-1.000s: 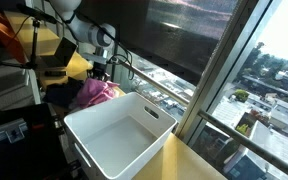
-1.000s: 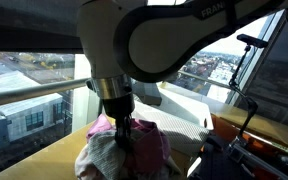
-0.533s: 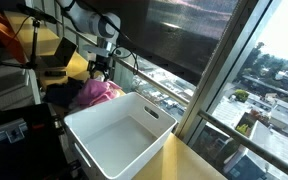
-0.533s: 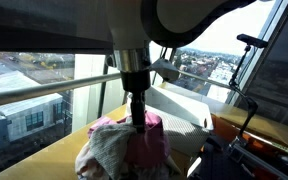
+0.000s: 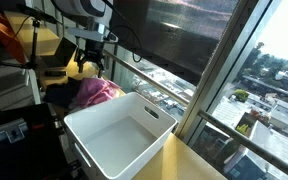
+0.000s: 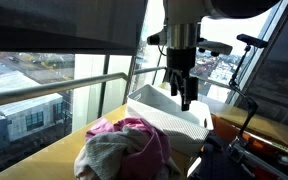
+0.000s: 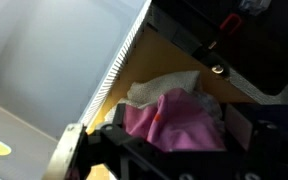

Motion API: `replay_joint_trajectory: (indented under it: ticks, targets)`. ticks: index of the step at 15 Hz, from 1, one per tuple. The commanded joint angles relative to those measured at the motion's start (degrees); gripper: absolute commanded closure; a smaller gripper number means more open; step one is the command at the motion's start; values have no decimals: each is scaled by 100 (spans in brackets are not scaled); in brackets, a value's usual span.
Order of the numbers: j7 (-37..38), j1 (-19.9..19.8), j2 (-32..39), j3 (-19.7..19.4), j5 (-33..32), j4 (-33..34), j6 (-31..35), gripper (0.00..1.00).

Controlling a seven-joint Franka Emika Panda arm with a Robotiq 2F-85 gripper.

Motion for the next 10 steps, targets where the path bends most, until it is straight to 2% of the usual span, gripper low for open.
replay_joint_trajectory:
  ticks: [1, 3, 5, 8, 9, 10]
  targets:
    - [-1202, -318, -1328, -244, -152, -1028, 444, 0]
    - [-1321, -510, -1615, -551, -33, -1023, 824, 0]
    - [-1621, -744, -1532, -981, 365, -579, 912, 0]
    - [-2537, -978, -928, -1524, 1165, 519, 373, 0]
    - [-2037, -898, -1438, -1317, 702, -231, 694, 0]
    - [-2196, -980, -1354, -1408, 769, -65, 655, 0]
